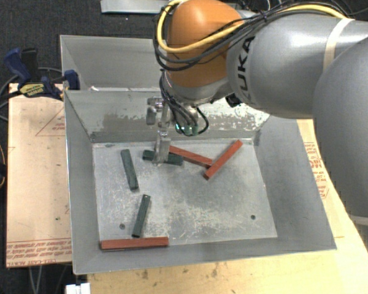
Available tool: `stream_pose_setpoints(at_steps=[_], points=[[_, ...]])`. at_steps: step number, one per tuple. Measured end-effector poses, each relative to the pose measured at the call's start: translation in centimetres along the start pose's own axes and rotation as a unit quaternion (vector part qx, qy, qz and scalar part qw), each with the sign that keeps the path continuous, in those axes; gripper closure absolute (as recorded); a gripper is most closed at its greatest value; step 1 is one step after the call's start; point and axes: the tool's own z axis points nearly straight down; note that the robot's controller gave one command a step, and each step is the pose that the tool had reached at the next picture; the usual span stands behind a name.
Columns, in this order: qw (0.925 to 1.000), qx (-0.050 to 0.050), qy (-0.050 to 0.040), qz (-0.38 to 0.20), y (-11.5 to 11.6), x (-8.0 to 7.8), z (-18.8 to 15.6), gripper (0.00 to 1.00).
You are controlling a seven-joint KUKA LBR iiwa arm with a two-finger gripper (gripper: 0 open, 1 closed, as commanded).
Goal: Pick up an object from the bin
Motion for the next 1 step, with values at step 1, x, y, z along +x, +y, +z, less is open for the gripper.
stream_pose_setpoints(at_steps=[1], points=[[0.9968,-0.001,-0.0050,0.079,-6.86,0.39,14.58,0.00]])
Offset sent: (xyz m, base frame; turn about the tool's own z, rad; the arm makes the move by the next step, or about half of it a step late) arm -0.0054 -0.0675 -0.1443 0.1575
